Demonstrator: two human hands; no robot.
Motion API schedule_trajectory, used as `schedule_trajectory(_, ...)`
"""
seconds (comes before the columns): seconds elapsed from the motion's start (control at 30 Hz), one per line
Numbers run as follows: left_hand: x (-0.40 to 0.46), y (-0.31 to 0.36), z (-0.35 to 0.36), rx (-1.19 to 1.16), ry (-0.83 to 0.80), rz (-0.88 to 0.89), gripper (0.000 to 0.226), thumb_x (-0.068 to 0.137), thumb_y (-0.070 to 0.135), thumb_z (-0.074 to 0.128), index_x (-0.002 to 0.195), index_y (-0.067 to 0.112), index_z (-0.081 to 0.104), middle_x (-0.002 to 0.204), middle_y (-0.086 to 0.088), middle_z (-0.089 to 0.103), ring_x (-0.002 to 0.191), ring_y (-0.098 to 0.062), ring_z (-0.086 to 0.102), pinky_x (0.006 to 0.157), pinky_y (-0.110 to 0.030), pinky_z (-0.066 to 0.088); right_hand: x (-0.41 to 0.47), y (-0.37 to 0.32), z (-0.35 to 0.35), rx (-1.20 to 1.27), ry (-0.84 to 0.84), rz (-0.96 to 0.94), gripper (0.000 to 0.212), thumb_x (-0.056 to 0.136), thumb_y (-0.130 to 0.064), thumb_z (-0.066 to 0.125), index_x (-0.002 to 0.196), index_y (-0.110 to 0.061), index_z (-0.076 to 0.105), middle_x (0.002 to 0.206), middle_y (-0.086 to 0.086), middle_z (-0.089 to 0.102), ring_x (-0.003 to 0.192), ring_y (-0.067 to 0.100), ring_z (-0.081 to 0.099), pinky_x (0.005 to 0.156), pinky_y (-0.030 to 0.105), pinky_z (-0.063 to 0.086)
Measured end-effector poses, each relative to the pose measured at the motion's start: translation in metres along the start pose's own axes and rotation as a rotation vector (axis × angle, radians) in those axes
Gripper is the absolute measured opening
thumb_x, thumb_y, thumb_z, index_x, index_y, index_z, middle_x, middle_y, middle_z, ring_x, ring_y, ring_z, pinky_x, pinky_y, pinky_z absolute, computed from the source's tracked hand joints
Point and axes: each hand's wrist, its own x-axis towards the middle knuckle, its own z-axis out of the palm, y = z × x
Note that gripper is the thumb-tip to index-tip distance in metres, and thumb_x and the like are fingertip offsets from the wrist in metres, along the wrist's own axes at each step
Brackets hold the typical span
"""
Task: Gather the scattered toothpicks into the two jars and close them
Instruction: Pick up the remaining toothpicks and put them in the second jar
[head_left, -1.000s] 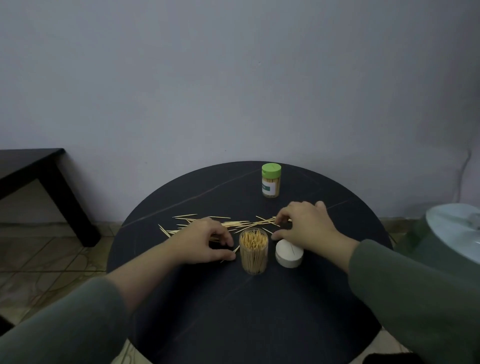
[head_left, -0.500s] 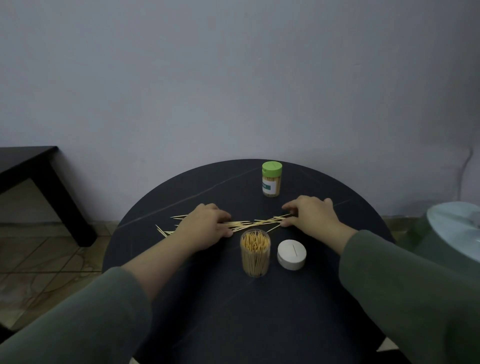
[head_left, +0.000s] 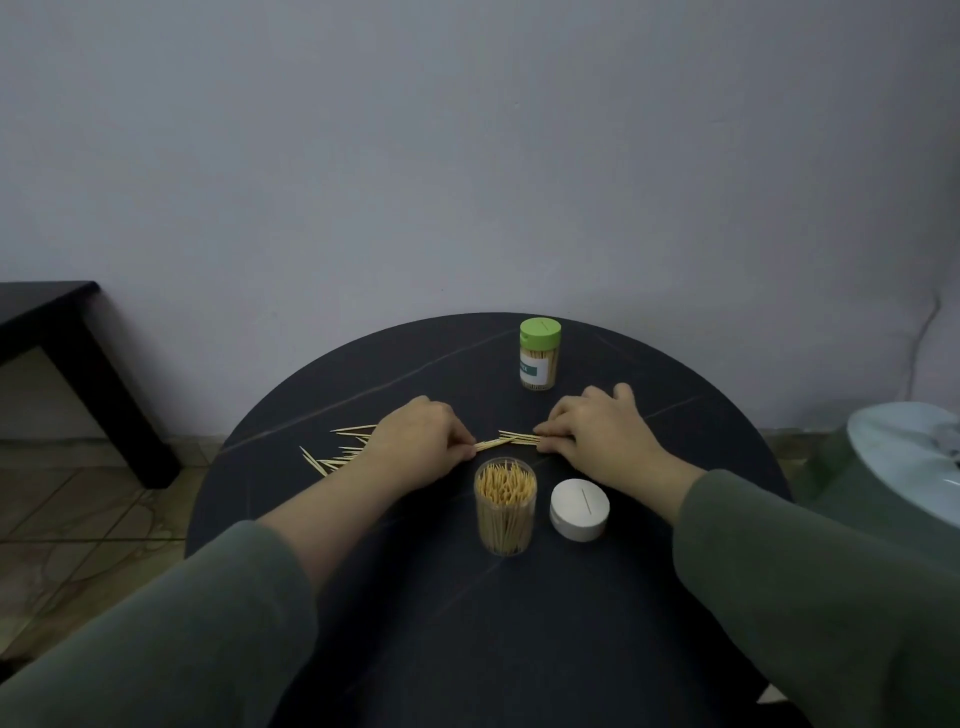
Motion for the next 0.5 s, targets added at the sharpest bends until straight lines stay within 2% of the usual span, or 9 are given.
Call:
schedule_trajectory(0.23, -0.001, 0.011, 0.0, 0.099, 0.014, 0.006, 0.026, 0.096, 0.039, 0.052, 0.116, 0.027, 0.063, 0.116, 0.006, 0.061, 0.111, -0.013, 0.048, 0.089, -0.03, 0.049, 0.004, -0.011, -0.005, -0.001, -0.001, 0.018, 0.025, 0.096, -0.04, 0.052, 0.117, -0.038, 0.065, 0.122, -0.012, 0.06, 0.113, 0.016, 0.046, 0.096, 0.041, 0.027)
schedule_trajectory(0.37, -0.001, 0.016, 0.0, 0.158, -0.009, 0.033, 0.031, 0.099, 0.036, 0.048, 0.126, 0.025, 0.06, 0.121, 0.002, 0.059, 0.112, -0.015, 0.047, 0.089, -0.031, 0.047, 0.008, -0.016, -0.009, -0.093, -0.074, 0.008, 0.023, 0.097, -0.038, 0.051, 0.116, -0.029, 0.061, 0.118, -0.005, 0.061, 0.115, 0.019, 0.046, 0.104, 0.046, 0.024)
schedule_trajectory(0.5, -0.003, 0.021, -0.002, 0.245, -0.025, 0.07, 0.029, 0.1, 0.03, 0.049, 0.125, 0.022, 0.061, 0.12, 0.0, 0.058, 0.111, -0.017, 0.047, 0.086, -0.029, 0.046, 0.009, -0.019, -0.012, -0.205, -0.118, -0.062, 0.023, 0.098, -0.032, 0.051, 0.118, -0.025, 0.058, 0.116, 0.001, 0.062, 0.115, 0.021, 0.047, 0.105, 0.047, 0.024)
